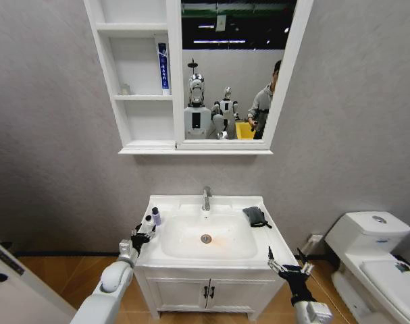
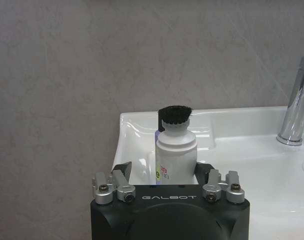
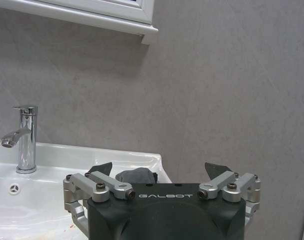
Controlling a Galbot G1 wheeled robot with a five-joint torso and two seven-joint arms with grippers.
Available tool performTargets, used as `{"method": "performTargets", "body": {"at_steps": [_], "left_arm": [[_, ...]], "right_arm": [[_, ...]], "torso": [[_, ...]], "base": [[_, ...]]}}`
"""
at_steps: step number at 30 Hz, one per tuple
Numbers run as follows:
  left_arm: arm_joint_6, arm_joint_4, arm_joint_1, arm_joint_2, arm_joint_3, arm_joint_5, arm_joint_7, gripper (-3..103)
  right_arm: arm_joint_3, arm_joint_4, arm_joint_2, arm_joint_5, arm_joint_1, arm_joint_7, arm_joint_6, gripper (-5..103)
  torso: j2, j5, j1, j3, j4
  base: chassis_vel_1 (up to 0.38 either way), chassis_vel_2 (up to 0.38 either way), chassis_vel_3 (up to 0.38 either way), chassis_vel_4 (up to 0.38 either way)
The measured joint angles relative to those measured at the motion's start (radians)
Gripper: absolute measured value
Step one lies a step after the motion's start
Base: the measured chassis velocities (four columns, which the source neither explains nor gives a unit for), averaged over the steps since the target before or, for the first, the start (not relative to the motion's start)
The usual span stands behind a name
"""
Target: Move facial cleanser and shampoo from washbasin to cabinet, then wipe washbasin with towel.
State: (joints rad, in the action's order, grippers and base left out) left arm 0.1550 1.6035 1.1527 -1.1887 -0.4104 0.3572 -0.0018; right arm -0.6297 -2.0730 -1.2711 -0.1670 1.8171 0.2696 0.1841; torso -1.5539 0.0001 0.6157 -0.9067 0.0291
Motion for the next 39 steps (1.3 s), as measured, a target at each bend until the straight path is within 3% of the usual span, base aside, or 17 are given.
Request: {"method": "performTargets", "body": {"at_steps": [2, 3, 5, 8, 15, 20, 23, 24, 27, 28, 31, 35, 36, 38, 39], "left_arm": [[0.001, -0.002, -0.001, 0.000, 0.001, 0.000, 0.005, 70], [0.001, -0.004, -0.002, 0.002, 0.002, 0.000, 0.013, 59], [0.001, -0.004, -0.001, 0.003, 0.003, 0.000, 0.019, 54], [0.001, 0.002, 0.004, 0.005, 0.004, 0.001, 0.027, 37], [0.001, 0.031, 0.028, 0.015, 0.002, 0.002, 0.034, 32], [0.017, 0.130, 0.068, 0.051, -0.027, 0.026, 0.036, 32], [0.067, 0.269, 0.083, 0.125, -0.066, 0.072, 0.024, 32], [0.067, 0.269, 0.083, 0.125, -0.066, 0.072, 0.024, 32], [0.147, 0.363, 0.029, 0.237, -0.094, 0.162, -0.013, 32], [0.147, 0.363, 0.029, 0.237, -0.094, 0.162, -0.013, 32], [0.251, 0.430, -0.061, 0.390, -0.115, 0.309, -0.059, 32], [0.298, 0.455, -0.109, 0.465, -0.126, 0.390, -0.077, 32], [0.331, 0.471, -0.139, 0.507, -0.132, 0.447, -0.097, 31], [0.344, 0.477, -0.150, 0.518, -0.134, 0.466, -0.106, 31], [0.391, 0.493, -0.195, 0.554, -0.137, 0.537, -0.146, 31]], "right_arm": [[0.000, 0.003, 0.000, -0.003, -0.003, 0.002, -0.001, 100], [0.000, 0.005, 0.001, -0.007, -0.006, 0.005, -0.004, 100], [0.000, 0.007, 0.002, -0.012, -0.010, 0.009, -0.007, 100], [0.000, 0.012, 0.004, -0.017, -0.018, 0.013, -0.012, 100], [0.001, 0.016, 0.000, -0.019, -0.021, 0.015, -0.012, 100], [0.007, 0.015, -0.001, -0.027, -0.029, 0.014, -0.013, 100], [0.012, 0.014, -0.005, -0.026, -0.035, 0.014, -0.014, 100], [0.012, 0.014, -0.005, -0.026, -0.035, 0.014, -0.014, 100], [0.021, 0.010, -0.018, -0.024, -0.037, 0.015, -0.015, 100], [0.021, 0.010, -0.018, -0.024, -0.037, 0.015, -0.015, 100], [0.030, 0.007, -0.026, -0.017, -0.040, 0.015, -0.016, 100], [0.032, 0.002, -0.029, -0.018, -0.040, 0.017, -0.017, 100], [0.031, -0.001, -0.029, -0.021, -0.039, 0.019, -0.018, 100], [0.030, -0.001, -0.029, -0.022, -0.039, 0.020, -0.018, 100], [0.026, -0.002, -0.030, -0.024, -0.038, 0.022, -0.018, 100]], "torso": [[0.000, 0.0000, 0.000, 0.000, -0.0001], [0.000, 0.0000, 0.000, 0.000, -0.0001], [0.000, 0.0000, 0.000, 0.000, -0.0001], [0.000, 0.0000, 0.000, 0.000, -0.0001], [0.000, -0.0002, 0.000, 0.000, 0.0000], [0.000, -0.0002, 0.000, 0.000, -0.0002], [0.000, -0.0001, 0.000, 0.000, -0.0003], [0.000, -0.0001, 0.000, 0.000, -0.0003], [0.000, -0.0003, 0.000, 0.000, 0.0000], [0.000, -0.0003, 0.000, 0.000, 0.0000], [0.000, 0.0002, 0.000, 0.000, 0.0003], [0.000, -0.0003, 0.000, 0.000, -0.0001], [0.000, -0.0002, 0.000, 0.000, -0.0002], [0.000, -0.0003, 0.000, 0.000, -0.0002], [0.000, 0.0000, 0.000, 0.000, 0.0001]], "base": [[0.000, 0.000, 0.000, 0.000], [0.000, 0.000, 0.000, 0.000], [0.000, 0.000, 0.000, 0.000], [0.000, 0.000, 0.000, 0.000], [0.000, 0.000, 0.000, 0.000], [0.000, 0.000, 0.000, 0.000], [0.000, 0.000, 0.000, 0.000], [0.000, 0.000, 0.000, 0.000], [0.000, 0.000, 0.000, 0.000], [0.000, 0.000, 0.000, 0.000], [0.000, 0.000, 0.000, 0.000], [0.000, 0.000, 0.000, 0.000], [0.000, 0.000, 0.000, 0.000], [0.000, 0.000, 0.000, 0.000], [0.000, 0.000, 0.000, 0.000]]}}
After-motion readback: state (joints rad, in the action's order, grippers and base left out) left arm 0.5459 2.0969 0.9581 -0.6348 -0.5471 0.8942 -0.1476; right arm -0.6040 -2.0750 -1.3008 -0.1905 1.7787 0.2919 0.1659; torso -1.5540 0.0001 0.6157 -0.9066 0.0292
